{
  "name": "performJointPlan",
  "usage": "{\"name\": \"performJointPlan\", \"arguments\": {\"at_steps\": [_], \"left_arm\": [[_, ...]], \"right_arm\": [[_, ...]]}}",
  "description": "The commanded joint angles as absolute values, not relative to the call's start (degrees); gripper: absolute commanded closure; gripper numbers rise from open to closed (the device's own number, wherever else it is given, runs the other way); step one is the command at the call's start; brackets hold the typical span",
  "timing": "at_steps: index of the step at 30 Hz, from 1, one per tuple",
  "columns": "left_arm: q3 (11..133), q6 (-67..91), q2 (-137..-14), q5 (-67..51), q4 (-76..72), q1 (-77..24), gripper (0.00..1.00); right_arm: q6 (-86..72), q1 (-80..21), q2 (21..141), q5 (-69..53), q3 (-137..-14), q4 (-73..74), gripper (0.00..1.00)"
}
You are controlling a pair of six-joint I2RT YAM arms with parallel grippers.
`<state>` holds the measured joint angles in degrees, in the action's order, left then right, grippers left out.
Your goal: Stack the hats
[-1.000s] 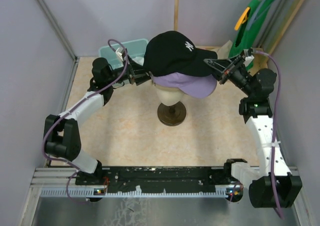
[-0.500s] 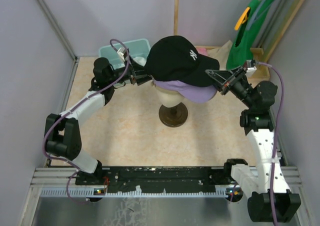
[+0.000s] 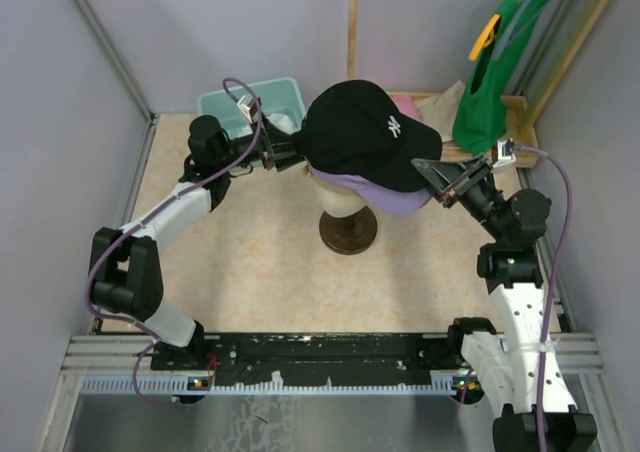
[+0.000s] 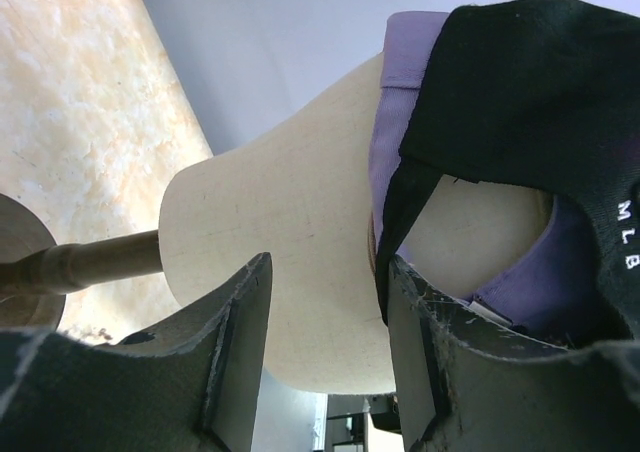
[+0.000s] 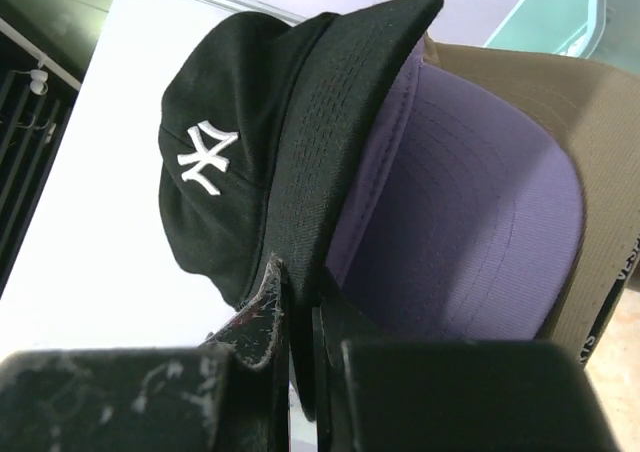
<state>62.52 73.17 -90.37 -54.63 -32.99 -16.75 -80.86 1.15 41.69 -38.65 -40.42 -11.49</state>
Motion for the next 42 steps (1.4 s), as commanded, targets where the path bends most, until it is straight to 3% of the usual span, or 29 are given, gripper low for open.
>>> {"name": "performJointPlan", "arguments": {"at_steps": [1, 18, 23, 28, 31, 33, 37, 42], "left_arm": [[60.28, 69.18, -91.41, -56.65, -27.52, -16.26, 0.48], [56.23, 67.11, -82.25, -53.46, -19.90, -16.26, 0.54], [57.47, 64.00, -77.10, -49.30, -11.51, -16.26, 0.55], [60.48, 63.28, -77.71, -48.76, -9.66, -16.69, 0.55], [61.94, 63.25, -78.91, -48.34, -10.15, -17.33, 0.54], [62.85, 63.45, -79.71, -47.94, -10.67, -17.61, 0.54], [64.50, 63.66, -80.44, -47.22, -10.80, -18.08, 0.53], [65.01, 63.50, -80.86, -46.74, -10.67, -18.53, 0.52]], "right_arm": [[-69.84, 1.22, 45.97, -43.91, -32.06, 9.98, 1.00], [-51.73, -0.35, 74.20, -54.56, -61.76, 11.83, 1.00], [-41.98, 0.00, 79.42, -56.58, -66.53, 20.35, 1.00], [-42.83, 0.36, 78.70, -57.54, -66.01, 19.12, 1.00], [-45.27, 0.36, 78.05, -58.50, -66.13, 16.42, 0.87], [-46.50, 0.38, 77.13, -58.51, -66.32, 15.31, 0.73], [-47.58, 0.63, 75.38, -57.94, -66.28, 14.84, 0.57], [-46.63, 1.99, 74.95, -56.94, -67.33, 15.99, 0.51]]}}
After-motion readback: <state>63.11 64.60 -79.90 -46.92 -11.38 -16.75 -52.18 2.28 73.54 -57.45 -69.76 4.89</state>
